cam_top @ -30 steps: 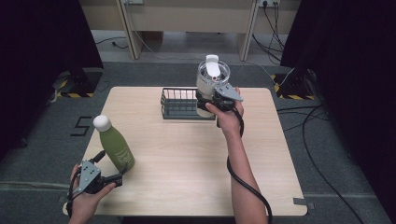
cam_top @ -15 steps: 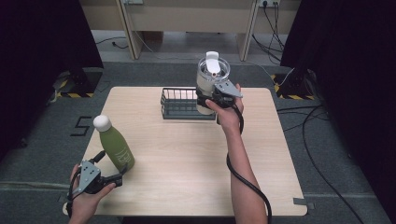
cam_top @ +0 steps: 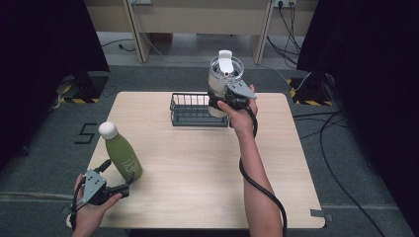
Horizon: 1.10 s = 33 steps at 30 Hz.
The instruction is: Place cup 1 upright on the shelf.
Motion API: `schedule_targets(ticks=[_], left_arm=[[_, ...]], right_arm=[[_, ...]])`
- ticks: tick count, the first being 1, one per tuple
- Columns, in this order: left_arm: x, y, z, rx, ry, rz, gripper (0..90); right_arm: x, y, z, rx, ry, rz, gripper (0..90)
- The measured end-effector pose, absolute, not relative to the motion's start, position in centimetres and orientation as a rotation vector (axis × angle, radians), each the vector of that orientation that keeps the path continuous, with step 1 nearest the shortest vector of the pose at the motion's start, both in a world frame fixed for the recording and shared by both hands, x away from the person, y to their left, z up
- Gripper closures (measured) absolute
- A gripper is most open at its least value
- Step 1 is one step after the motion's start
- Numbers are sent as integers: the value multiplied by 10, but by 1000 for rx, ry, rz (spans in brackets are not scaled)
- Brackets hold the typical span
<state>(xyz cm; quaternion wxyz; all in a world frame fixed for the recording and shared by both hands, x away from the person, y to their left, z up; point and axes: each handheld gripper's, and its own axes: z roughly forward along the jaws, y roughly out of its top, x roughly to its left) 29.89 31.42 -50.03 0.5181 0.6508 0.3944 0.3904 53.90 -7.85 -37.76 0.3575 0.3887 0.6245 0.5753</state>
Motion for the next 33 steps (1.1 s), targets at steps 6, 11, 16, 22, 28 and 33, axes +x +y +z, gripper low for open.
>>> schedule_targets(ticks=[6, 11, 16, 22, 28, 33], left_arm=[[299, 314, -500, 1563, 945, 938, 63], [299, 314, -500, 1562, 946, 937, 64], [299, 314, -501, 1565, 944, 935, 65], [299, 314, -500, 1563, 946, 935, 65], [299, 314, -501, 1563, 946, 935, 65], [299, 314, -501, 1564, 945, 934, 65]], right_arm=[[544, -77, -373, 1000, 1611, 1483, 96], [547, -76, -373, 1007, 1604, 1479, 96], [550, -76, -373, 1008, 1604, 1477, 96], [554, -75, -372, 1011, 1607, 1473, 96], [559, -75, -369, 1014, 1605, 1467, 96], [563, -75, -368, 1018, 1604, 1460, 96]])
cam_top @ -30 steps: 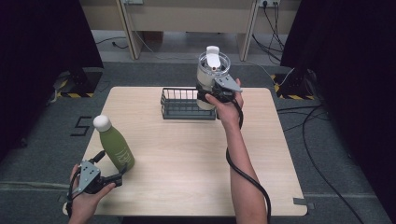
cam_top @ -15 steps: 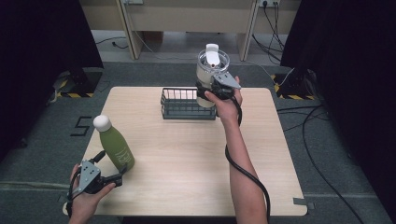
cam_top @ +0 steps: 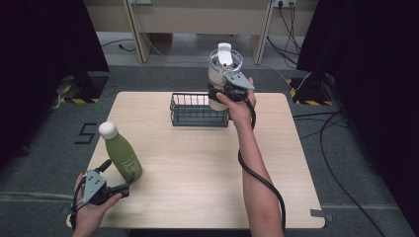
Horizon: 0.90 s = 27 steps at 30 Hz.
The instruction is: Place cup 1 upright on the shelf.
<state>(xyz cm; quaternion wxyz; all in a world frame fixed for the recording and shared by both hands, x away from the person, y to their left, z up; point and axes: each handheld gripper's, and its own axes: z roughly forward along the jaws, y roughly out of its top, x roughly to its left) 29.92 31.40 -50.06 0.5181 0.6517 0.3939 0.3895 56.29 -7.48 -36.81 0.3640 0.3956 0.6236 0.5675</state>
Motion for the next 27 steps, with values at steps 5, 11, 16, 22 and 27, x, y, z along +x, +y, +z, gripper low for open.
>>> schedule_targets(ticks=[5, 11, 16, 22, 27], left_arm=[[299, 314, -500, 1562, 945, 933, 65], [299, 314, -501, 1563, 945, 933, 65], [299, 314, -501, 1561, 946, 932, 65], [299, 314, -501, 1561, 948, 930, 66], [299, 314, -501, 1562, 949, 929, 66]], right_arm=[[569, -72, -368, 1017, 1609, 1447, 96], [575, -69, -371, 1026, 1614, 1438, 96], [581, -66, -373, 1037, 1624, 1431, 96], [587, -64, -377, 1046, 1632, 1423, 96], [591, -64, -379, 1055, 1632, 1421, 96]])
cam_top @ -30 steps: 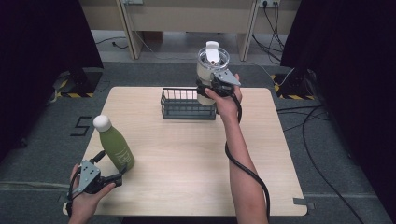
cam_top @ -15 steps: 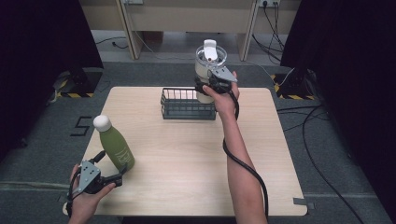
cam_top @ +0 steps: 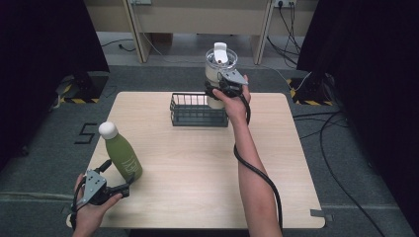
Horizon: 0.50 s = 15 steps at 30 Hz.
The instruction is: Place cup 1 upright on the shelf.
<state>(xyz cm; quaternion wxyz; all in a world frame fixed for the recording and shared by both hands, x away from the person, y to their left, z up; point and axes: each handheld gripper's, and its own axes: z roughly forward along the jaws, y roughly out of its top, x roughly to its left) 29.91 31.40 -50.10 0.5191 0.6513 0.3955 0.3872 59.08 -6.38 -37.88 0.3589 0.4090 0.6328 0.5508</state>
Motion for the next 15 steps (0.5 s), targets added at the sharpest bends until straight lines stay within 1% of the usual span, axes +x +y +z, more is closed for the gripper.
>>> schedule_targets(ticks=[15], left_arm=[[299, 314, -501, 1561, 948, 927, 65]], right_arm=[[600, -63, -383, 1079, 1635, 1404, 96]])
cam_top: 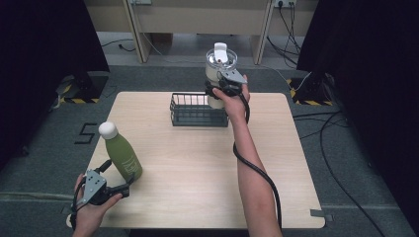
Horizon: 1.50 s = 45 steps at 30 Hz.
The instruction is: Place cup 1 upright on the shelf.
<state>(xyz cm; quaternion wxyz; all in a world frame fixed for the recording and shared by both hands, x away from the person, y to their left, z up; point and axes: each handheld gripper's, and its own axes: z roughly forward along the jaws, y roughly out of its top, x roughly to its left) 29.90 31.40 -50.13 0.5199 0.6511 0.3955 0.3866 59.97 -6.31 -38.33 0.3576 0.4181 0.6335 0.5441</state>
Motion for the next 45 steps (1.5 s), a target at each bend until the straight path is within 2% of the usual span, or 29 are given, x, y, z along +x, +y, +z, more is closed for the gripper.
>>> schedule_targets(ticks=[30, 45], left_arm=[[299, 314, -501, 1561, 954, 921, 66], [299, 314, -501, 1560, 947, 924, 68]], right_arm=[[605, -53, -390, 1077, 1664, 1399, 96], [615, -51, -407, 1115, 1697, 1363, 96]])
